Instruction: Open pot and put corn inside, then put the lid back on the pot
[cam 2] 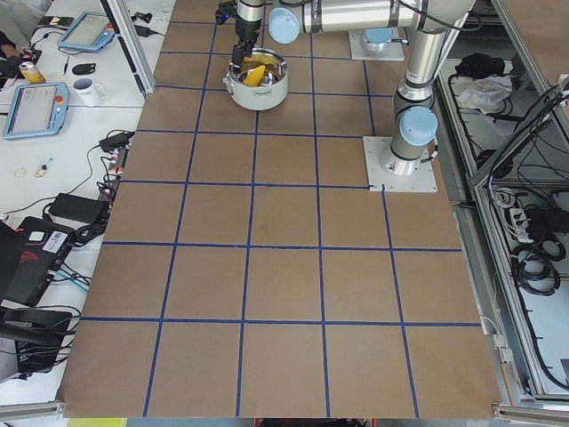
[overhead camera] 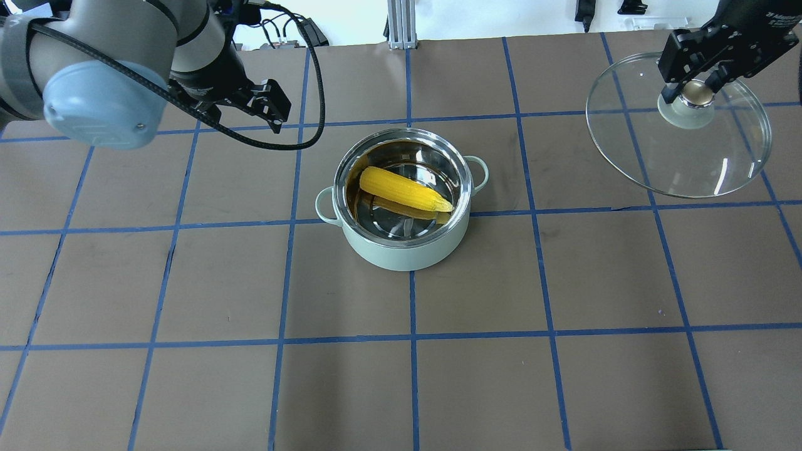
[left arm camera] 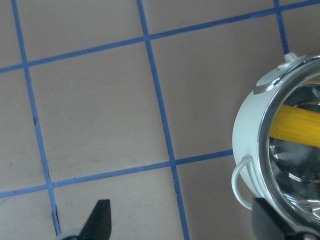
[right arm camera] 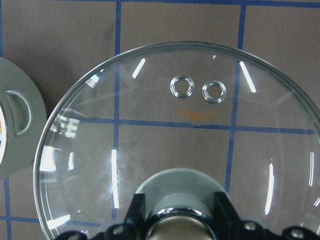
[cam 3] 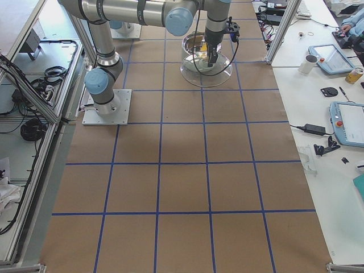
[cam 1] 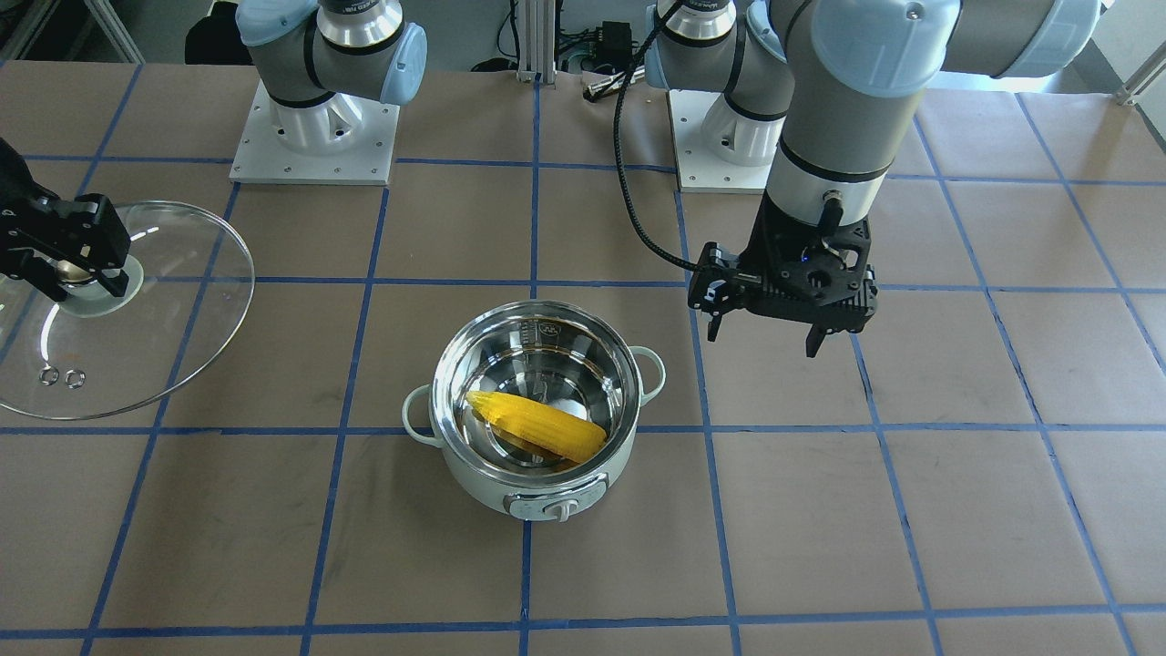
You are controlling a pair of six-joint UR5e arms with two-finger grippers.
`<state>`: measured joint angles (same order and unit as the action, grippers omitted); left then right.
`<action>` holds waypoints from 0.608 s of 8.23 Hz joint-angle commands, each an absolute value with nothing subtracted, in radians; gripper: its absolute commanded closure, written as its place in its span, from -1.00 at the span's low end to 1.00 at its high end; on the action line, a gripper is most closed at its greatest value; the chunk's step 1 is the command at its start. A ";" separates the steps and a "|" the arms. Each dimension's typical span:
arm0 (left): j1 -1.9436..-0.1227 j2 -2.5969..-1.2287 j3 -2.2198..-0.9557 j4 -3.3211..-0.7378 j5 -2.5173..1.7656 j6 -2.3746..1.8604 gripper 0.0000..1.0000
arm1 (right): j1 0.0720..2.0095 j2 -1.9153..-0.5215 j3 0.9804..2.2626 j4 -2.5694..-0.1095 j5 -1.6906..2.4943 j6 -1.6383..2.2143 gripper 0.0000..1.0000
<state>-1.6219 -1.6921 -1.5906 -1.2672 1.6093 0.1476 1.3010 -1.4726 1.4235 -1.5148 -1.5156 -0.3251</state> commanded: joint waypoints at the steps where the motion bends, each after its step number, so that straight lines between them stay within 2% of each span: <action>1: -1.553 -1.648 -1.583 -1.420 1.614 0.029 -1.00 | 1.301 -1.479 1.424 -1.513 -1.522 -0.324 0.68; 5: -1.546 -1.586 -1.583 -1.439 1.608 0.028 -1.00 | 1.402 -1.477 1.422 -1.528 -1.491 -0.199 0.68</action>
<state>-1.5474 -1.6069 -1.5827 -1.4350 1.6071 0.0298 1.3297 -1.4836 1.4247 -1.5071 -1.5001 -0.2726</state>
